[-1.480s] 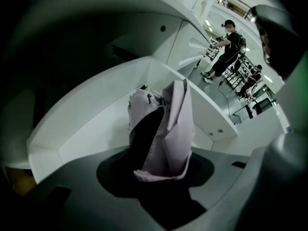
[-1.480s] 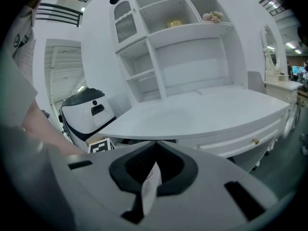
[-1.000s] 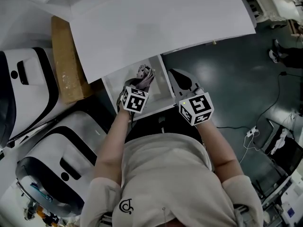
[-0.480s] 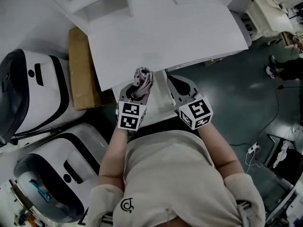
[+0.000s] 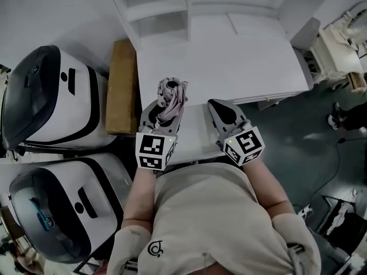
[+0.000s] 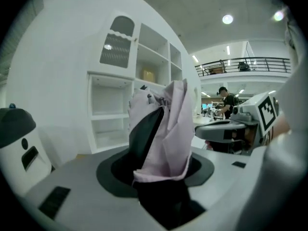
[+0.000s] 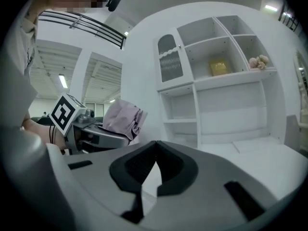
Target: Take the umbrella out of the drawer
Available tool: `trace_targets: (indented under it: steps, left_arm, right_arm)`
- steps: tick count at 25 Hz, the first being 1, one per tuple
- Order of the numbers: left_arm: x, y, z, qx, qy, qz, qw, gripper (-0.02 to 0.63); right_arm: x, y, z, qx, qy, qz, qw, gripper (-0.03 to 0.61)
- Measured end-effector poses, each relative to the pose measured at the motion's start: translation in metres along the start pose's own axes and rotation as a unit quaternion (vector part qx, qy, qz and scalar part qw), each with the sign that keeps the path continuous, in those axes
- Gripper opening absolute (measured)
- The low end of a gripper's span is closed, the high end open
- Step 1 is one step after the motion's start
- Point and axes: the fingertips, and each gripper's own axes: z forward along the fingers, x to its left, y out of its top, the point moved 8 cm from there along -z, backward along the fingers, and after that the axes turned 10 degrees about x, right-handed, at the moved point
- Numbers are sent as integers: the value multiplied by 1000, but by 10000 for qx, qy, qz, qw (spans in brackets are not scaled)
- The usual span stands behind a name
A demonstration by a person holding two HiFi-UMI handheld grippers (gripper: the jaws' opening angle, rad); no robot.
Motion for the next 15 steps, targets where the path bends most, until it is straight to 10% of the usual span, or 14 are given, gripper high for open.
trace_targets:
  steps: [15]
  left_arm:
    - [49, 30, -88, -1460, 1122, -194, 9827, 225]
  right_arm:
    - [25, 53, 14, -633, 366, -650, 9952, 5]
